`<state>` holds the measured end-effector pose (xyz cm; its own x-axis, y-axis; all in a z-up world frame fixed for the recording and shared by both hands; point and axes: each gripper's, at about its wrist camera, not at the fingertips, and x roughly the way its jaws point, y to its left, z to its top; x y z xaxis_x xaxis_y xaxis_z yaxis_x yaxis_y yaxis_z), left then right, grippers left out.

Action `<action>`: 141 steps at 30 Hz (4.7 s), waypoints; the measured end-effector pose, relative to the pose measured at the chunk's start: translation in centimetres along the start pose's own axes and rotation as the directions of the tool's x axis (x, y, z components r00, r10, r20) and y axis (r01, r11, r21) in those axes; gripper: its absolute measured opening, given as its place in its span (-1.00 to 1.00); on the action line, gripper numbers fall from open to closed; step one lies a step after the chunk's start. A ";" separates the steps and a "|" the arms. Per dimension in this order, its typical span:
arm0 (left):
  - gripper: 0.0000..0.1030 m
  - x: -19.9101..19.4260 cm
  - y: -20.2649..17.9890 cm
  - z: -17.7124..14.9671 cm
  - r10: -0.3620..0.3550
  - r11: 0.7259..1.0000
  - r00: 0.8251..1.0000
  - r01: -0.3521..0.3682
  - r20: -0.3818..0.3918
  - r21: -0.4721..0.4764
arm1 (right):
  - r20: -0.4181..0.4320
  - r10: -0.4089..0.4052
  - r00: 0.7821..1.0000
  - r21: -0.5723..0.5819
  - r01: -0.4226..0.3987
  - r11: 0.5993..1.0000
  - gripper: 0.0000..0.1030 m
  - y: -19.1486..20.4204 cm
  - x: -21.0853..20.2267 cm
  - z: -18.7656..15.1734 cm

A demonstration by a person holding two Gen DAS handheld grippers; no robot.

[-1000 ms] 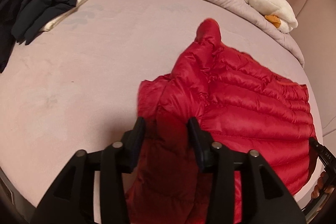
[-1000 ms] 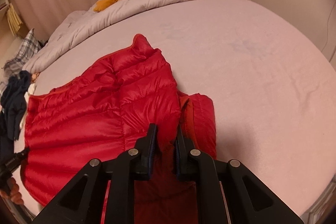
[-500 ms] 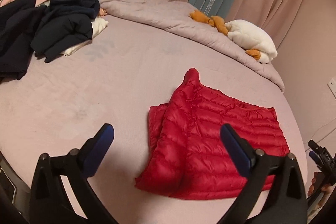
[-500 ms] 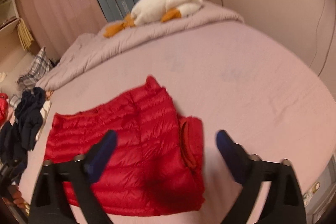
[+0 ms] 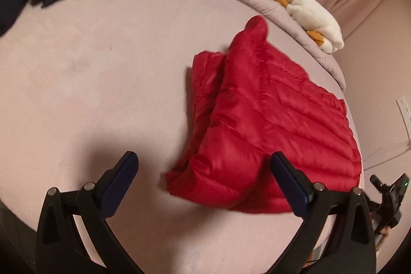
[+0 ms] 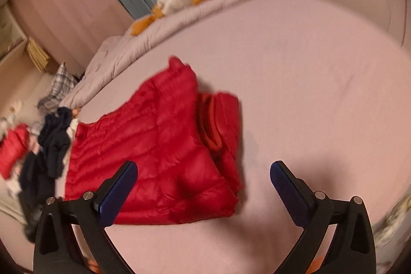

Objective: Fold large clothes

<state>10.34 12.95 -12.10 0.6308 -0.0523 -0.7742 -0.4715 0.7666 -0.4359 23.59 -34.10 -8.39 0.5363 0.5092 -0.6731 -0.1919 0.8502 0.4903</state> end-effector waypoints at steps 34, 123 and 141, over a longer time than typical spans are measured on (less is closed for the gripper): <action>-0.43 -5.7 -10.2 1.5 -0.201 0.968 0.980 0.199 -0.004 0.156 | -0.041 0.147 0.988 -0.121 -0.151 0.981 -0.49 8.2 -0.3 1.0; 0.62 -2.6 -7.0 0.6 0.110 0.979 0.985 -0.131 0.134 0.159 | 0.051 -0.239 0.970 -0.217 0.244 0.945 0.50 7.2 2.2 0.9; 0.99 -12.2 -11.2 -4.5 -0.035 0.966 0.960 -0.040 0.279 0.257 | 0.389 0.031 0.921 -0.405 0.140 0.904 0.98 15.5 -9.0 -5.2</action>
<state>5.21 2.11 0.16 0.7936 0.1016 -0.5999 -0.3218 0.9068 -0.2722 11.49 -24.83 2.40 0.8074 0.4435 -0.3890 -0.4310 0.8937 0.1244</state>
